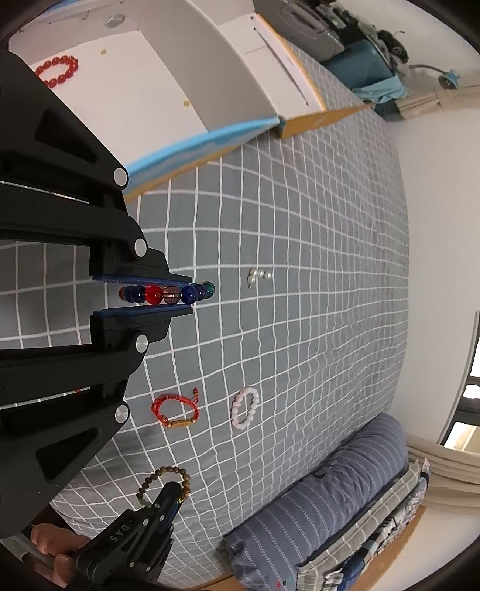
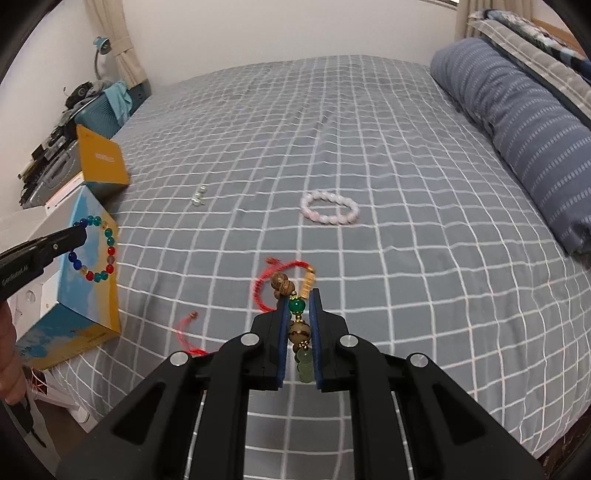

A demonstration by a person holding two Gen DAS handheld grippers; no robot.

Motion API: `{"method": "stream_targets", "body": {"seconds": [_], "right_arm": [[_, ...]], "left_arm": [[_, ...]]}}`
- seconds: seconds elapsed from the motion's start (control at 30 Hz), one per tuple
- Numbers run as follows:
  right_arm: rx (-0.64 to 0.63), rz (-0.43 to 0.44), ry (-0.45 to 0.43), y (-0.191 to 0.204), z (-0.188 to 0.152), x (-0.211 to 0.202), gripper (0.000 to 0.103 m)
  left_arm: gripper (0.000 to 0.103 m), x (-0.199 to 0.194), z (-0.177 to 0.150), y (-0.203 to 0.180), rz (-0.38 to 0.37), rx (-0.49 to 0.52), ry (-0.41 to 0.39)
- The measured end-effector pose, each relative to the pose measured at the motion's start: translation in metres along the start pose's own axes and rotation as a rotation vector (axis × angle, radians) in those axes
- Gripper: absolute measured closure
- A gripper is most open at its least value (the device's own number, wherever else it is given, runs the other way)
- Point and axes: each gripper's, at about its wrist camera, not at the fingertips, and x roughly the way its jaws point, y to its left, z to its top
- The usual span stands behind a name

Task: Organize jewelry
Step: 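Carry the glass and wooden bracelets over the white box with both tools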

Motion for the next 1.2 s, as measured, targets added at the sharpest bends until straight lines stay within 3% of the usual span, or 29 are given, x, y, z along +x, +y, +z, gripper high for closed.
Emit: {"method": "stream_targets", "body": {"seconds": [0.27, 0.57, 1.2], "right_arm": [[-0.067, 0.044, -0.013, 0.047, 0.018, -0.001, 0.093], [-0.148, 0.103, -0.039, 0.111, 0.038, -0.006, 0.093], [-0.366, 0.258, -0.050, 0.301, 0.035, -0.002, 0.093]], "left_arm": [[0.094, -0.028, -0.002, 0.030, 0.030, -0.034, -0.030], [0.094, -0.059, -0.010, 0.084, 0.089, -0.152, -0.073], [0.094, -0.107, -0.069, 0.224, 0.271, -0.378, -0.083]]}}
